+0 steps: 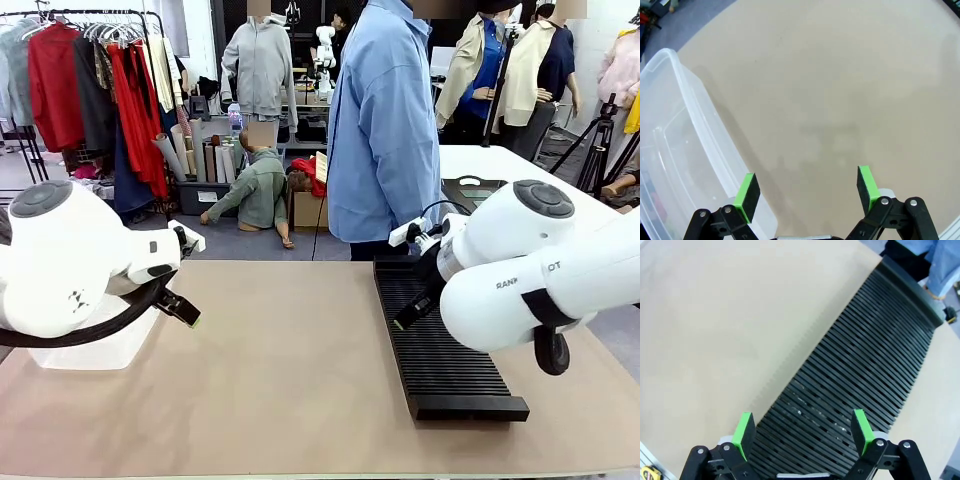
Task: Sort PCBs into racks and boxes based on the side picked up.
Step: Pick up the Blank PCB handed by the Human.
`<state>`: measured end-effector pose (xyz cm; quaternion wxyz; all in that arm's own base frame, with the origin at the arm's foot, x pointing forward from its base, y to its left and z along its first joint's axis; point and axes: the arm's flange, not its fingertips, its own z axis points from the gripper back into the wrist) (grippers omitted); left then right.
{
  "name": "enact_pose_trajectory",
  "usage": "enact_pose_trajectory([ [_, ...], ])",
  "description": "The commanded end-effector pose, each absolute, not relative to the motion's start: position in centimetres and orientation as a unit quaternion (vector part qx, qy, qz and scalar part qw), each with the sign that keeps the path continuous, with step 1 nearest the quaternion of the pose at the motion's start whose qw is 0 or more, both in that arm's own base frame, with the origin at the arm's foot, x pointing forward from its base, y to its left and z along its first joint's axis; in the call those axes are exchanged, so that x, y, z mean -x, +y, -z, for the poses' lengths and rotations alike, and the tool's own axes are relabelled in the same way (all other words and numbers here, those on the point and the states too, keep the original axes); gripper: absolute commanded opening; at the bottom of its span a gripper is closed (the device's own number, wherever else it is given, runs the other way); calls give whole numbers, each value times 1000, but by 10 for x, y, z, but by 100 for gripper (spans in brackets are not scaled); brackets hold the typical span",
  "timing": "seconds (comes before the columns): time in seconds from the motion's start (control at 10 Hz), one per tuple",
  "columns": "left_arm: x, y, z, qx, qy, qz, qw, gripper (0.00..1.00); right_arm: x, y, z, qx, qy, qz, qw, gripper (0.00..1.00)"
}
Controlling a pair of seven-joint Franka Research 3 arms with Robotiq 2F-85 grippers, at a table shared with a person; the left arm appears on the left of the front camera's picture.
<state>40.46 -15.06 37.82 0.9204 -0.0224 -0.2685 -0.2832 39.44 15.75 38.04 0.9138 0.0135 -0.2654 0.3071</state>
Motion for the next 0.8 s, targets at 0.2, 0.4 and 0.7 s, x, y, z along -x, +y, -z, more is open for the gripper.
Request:
enact_pose_trajectory([
  [0.2, -424, -133, -419, 85, -215, 300, 925, 100, -397, 119, -429, -48, -271, -304, 912, 100],
  [0.4, -443, -118, -442, 176, -188, 303, 918, 100, -412, 99, -446, -104, -256, -308, 910, 100],
  [0.7, -475, -88, -445, 255, -127, 287, 915, 100, -430, 67, -468, -225, -203, -324, 896, 100],
])
